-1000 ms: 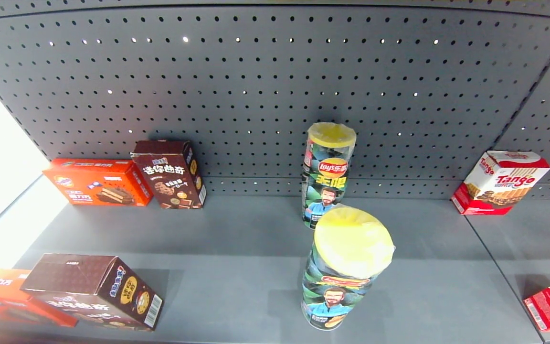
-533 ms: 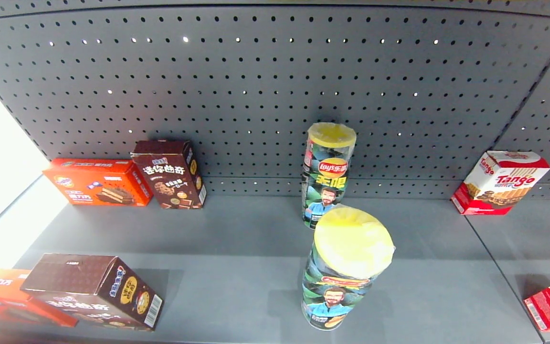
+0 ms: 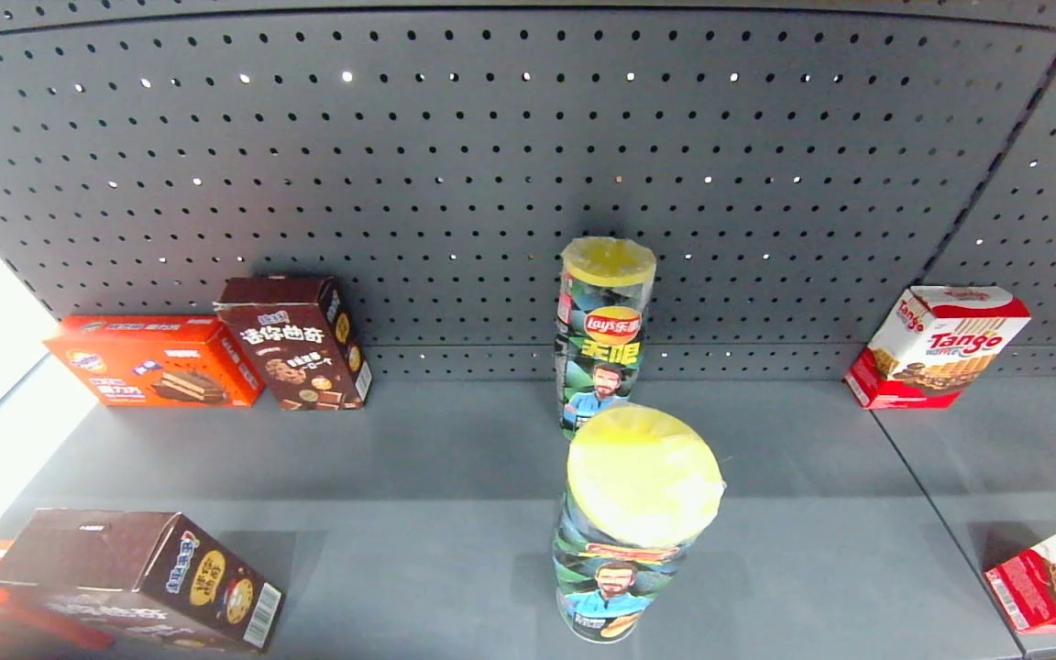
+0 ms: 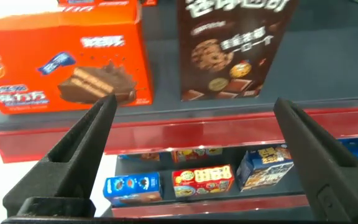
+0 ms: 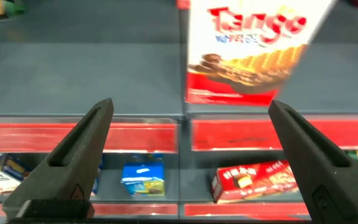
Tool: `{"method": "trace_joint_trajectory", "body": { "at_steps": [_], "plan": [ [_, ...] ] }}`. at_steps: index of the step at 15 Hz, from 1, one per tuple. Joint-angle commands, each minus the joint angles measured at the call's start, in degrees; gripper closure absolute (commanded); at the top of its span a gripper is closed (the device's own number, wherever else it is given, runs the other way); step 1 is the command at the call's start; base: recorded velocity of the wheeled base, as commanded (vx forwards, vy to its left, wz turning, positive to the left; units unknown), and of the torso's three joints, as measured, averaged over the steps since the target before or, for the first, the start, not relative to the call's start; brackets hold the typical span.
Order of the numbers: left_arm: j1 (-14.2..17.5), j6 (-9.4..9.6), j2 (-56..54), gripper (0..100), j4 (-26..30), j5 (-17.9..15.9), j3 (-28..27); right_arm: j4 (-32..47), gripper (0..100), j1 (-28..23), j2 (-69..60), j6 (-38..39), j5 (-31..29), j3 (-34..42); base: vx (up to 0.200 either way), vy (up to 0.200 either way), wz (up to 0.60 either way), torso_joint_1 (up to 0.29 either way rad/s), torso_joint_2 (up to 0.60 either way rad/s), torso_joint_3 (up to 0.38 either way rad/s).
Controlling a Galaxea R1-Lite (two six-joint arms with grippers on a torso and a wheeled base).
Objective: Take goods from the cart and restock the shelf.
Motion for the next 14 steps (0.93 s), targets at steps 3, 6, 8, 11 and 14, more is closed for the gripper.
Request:
{"method": "trace_joint_trajectory", "body": {
  "at_steps": [3, 6, 8, 11, 14],
  "plan": [
    [0.0, 0.19, 0.0, 0, 0.0, -0.1, 0.0, -0.1, 0, 0.0, 0.0, 0.0, 0.0, 0.0, 0.0, 0.0, 0.0, 0.0, 0.0, 0.0],
    [0.0, 0.28, 0.0, 0, 0.0, 0.1, 0.0, -0.1, 0, 0.0, 0.0, 0.0, 0.0, 0.0, 0.0, 0.0, 0.0, 0.0, 0.0, 0.0],
    [0.0, 0.19, 0.0, 0, 0.0, 0.3, 0.1, 0.0, 0, 0.0, 0.0, 0.0, 0.0, 0.0, -0.2, -0.2, 0.0, 0.002, 0.0, 0.005],
    [0.0, -0.16, 0.0, 0, 0.0, 0.4, 0.0, -0.1, 0, 0.0, 0.0, 0.0, 0.0, 0.0, 0.0, 0.0, 0.0, 0.0, 0.0, 0.0],
    [0.0, -0.25, 0.0, 0, 0.0, 0.4, 0.0, -0.1, 0, 0.1, 0.0, 0.0, 0.0, 0.0, 0.0, 0.0, 0.0, 0.0, 0.0, 0.0]
  ]
}}
